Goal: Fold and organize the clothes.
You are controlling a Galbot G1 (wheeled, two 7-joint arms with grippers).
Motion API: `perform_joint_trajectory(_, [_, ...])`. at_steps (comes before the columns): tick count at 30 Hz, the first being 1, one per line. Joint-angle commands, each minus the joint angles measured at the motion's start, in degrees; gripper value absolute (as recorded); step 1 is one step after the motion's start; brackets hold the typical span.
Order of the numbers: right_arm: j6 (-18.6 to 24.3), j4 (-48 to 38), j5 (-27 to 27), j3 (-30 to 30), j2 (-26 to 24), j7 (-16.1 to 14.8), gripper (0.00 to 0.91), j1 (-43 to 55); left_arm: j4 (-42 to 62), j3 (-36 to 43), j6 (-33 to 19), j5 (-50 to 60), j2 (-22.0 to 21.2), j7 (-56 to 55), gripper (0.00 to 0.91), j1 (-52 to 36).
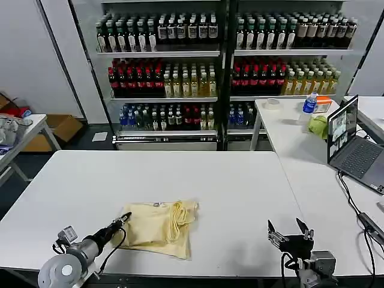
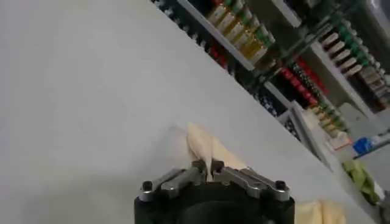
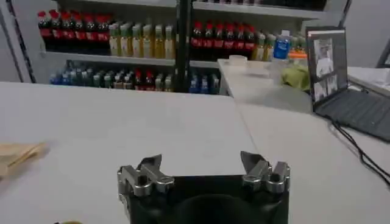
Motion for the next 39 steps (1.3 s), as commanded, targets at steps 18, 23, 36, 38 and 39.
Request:
perform_joint_trajectory(18, [0.2,0.8,1.8,-0.3,-0.2,0.1,0.907,1.8,-4.5,-27.9,0.1,1.5,22.0,2.0,0.02,3.9])
perform_joint_trajectory(23, [0.3,0.4,2.1,-1.1,0.2,0.1,0.907,3.1,-4.9,-32.5,0.1,6.9,31.4,4.6,0.02,4.0])
perform_joint_trajectory(36, [1.0,0.0,1.7,-0.3,1.3,0.0,0.907,2.2,-14.1,4.0,-5.6,62.7,12.1,-1.8,0.01,12.0])
perform_joint_trajectory(38, [1.0,-0.2,1.5,-0.1,1.4,0.0,0.907,2.0,-15.1,9.2,-5.4,69.7,7.9,-4.5,0.01,11.9])
perform_joint_trajectory(39, [1.0,-0.3,1.4,-0.1,1.4,0.0,0.907,1.9,-15.5,10.3,-5.2,71.4,7.2,-5.0,0.01,11.8])
